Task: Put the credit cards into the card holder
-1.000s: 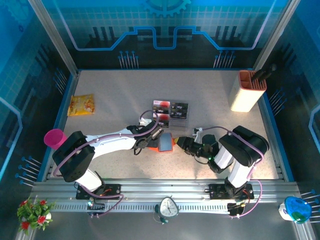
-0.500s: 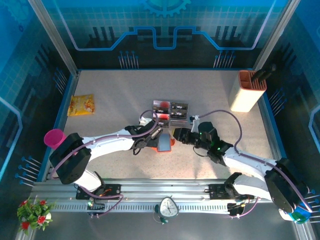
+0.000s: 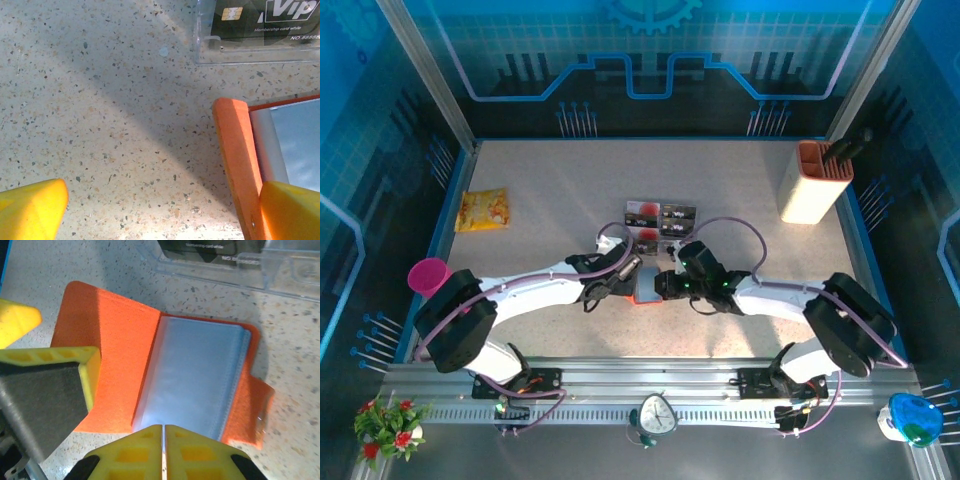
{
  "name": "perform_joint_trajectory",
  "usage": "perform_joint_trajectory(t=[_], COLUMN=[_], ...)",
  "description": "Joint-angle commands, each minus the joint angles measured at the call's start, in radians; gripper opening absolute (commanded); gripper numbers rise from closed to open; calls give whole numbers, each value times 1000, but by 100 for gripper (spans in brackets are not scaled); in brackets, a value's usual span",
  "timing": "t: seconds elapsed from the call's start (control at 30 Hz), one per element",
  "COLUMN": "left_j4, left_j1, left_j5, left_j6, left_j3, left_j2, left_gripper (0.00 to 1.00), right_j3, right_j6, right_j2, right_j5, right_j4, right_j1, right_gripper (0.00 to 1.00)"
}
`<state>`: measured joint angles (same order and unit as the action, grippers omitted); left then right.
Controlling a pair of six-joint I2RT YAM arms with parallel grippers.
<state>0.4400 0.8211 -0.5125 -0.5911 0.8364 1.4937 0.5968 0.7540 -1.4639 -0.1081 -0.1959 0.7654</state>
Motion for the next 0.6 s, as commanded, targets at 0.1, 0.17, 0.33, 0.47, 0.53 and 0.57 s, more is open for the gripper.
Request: perform_joint_trajectory(t=[0.1, 0.17, 0.33, 0.47, 0.53, 0.57], left_j4=[-23, -29, -44, -33, -8, 11], left_j1=[9, 9, 9, 9, 9, 7], left_j5=[-19, -16, -7, -21, -43, -58], left_j6=[28, 32, 37, 28, 9, -7], left_j3=[-26, -29, -41, -53, -56, -55], left_j2=[-36, -38, -56, -67, -65, -61], left_gripper=[99, 99, 99, 99, 99, 99], right_j3=[60, 63, 54, 20, 1, -9], right_j6=[-45, -56, -68, -52, -40, -34], right_j2=[-106, -133, -185, -197, -195, -191], right_j5=[8, 13, 20, 26, 30, 32], right_j4=[-40, -50, -63, -69, -101, -107], right_j1=[12, 11, -2, -5, -5, -6], right_gripper=[11, 11, 10, 9, 8, 8])
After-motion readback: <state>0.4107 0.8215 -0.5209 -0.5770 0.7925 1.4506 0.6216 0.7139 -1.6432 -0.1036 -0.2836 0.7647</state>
